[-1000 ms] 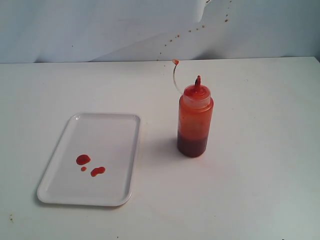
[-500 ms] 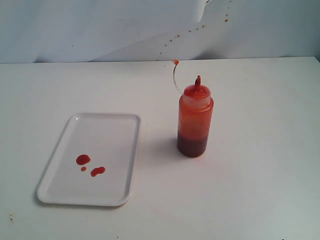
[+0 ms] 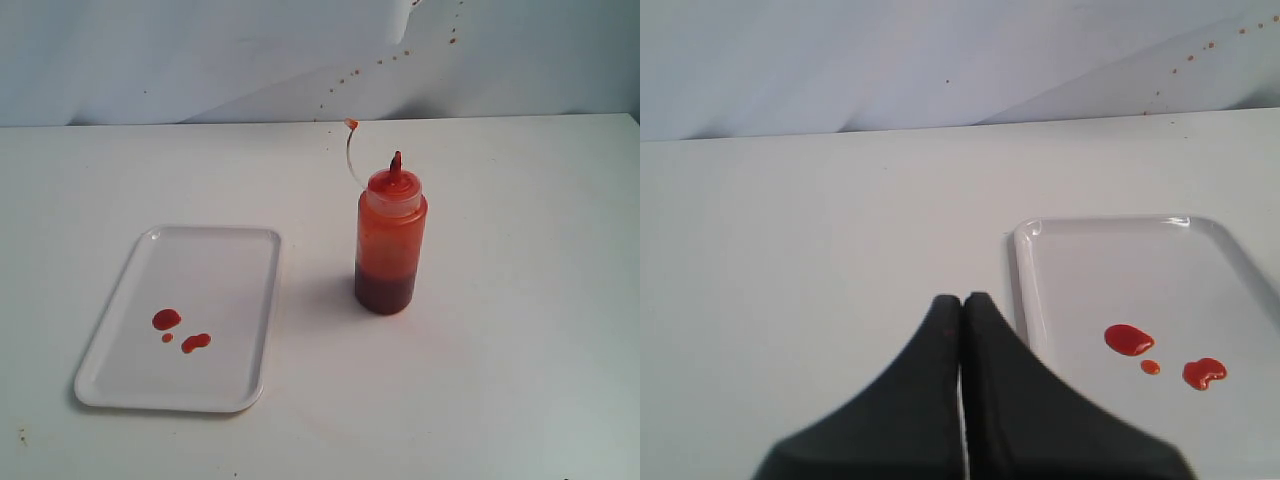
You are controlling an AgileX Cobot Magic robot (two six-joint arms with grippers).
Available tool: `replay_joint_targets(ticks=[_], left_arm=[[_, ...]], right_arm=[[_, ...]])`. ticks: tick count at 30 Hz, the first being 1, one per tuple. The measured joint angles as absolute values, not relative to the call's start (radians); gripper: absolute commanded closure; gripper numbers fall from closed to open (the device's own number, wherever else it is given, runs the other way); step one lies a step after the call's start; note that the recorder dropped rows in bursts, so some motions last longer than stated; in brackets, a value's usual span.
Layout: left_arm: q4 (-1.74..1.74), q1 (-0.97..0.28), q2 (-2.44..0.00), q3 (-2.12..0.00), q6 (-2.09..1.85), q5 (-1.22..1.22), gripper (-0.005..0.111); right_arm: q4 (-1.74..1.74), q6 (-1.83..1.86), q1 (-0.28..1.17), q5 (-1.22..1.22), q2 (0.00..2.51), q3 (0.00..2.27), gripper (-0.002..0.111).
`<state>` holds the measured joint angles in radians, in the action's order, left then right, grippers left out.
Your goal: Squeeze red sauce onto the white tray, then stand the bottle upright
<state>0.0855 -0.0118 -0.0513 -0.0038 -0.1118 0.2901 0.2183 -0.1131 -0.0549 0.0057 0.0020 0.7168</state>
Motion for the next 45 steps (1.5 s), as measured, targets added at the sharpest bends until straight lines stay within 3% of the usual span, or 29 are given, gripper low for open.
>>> replay_joint_targets(ticks=[24,45], left_arm=[[0.086,-0.012,-0.051,-0.004,-0.114,0.29,0.107],[0.086,-0.012,-0.051,-0.004,-0.114,0.29,0.107]], right_arm=[[0.218,-0.113,-0.041,0.0,0.002,0.682,0.108],[0.218,-0.113,-0.041,0.014,0.004,0.069,0.108]])
